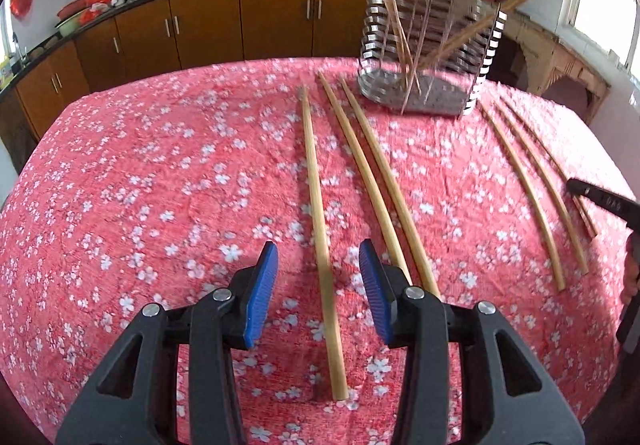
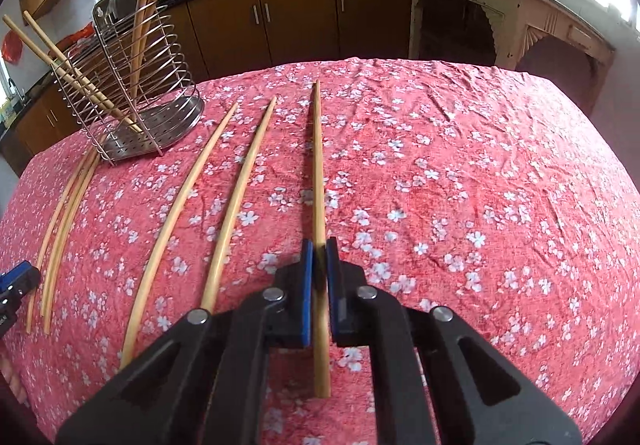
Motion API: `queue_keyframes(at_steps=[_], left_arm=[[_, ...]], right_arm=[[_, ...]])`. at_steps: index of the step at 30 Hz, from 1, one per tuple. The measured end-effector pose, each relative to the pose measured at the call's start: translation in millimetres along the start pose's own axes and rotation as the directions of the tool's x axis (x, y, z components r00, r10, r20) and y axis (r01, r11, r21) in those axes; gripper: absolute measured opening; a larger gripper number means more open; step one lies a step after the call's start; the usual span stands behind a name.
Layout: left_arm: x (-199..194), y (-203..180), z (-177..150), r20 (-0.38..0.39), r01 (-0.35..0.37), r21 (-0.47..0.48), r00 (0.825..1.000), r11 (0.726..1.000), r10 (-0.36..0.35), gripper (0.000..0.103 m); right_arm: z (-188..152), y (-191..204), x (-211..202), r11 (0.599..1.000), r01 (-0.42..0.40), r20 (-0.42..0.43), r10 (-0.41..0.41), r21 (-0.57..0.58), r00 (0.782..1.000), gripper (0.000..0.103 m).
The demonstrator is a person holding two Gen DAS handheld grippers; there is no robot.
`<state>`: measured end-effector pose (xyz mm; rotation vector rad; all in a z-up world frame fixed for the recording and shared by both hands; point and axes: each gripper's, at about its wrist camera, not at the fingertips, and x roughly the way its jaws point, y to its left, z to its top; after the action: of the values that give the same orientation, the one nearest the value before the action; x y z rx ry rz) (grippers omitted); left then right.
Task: Organize utensils
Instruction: 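Close the right tool on a chopstick while the left tool grasps another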
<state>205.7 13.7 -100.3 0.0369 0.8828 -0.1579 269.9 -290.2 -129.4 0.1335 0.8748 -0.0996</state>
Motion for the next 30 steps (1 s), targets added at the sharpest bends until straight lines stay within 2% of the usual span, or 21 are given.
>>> queue_keyframes(at_steps=[1,4,5,10,12,18,30], left_arm=[[0,-1,0,0.002,-0.009,0.004,1.0,1.0,0.009,0.03],[4,-3,4,-0.001,-0.053,0.024,0.999,0.998,0.053,0.008],[5,-1,6,-0.003,-0.062,0.018,0.998,0.998,0.062,0.007],[16,37,22,-0.009,-0.148,-0.109,0.989,0.983,0.147,0.007],[17,48,25,-0.009,-0.15,-0.142,0.989,0.978,0.15,0.007],[16,56,23,0.001,-0.112,-0.153,0.994,0.982,0.114,0.007],[19,57,26,0.004,-0.092,-0.159,0.996,0.983,0.094,0.011]], right_arm=[[0,0,0,1.0,0.0,0.001,0.0,-0.002,1.0,0.008],[3,-1,1,1.0,-0.001,0.003,0.001,-0.007,1.0,0.008],[3,-2,1,1.0,-0.002,0.003,0.002,-0.008,1.0,0.008],[5,2,5,1.0,0.009,0.006,-0.009,-0.025,1.0,0.008],[4,4,5,0.999,0.017,0.014,-0.016,-0.039,1.0,0.008],[1,5,5,0.999,0.015,0.015,-0.015,-0.036,1.0,0.008],[1,4,4,0.999,0.013,0.014,-0.013,-0.037,1.0,0.008]])
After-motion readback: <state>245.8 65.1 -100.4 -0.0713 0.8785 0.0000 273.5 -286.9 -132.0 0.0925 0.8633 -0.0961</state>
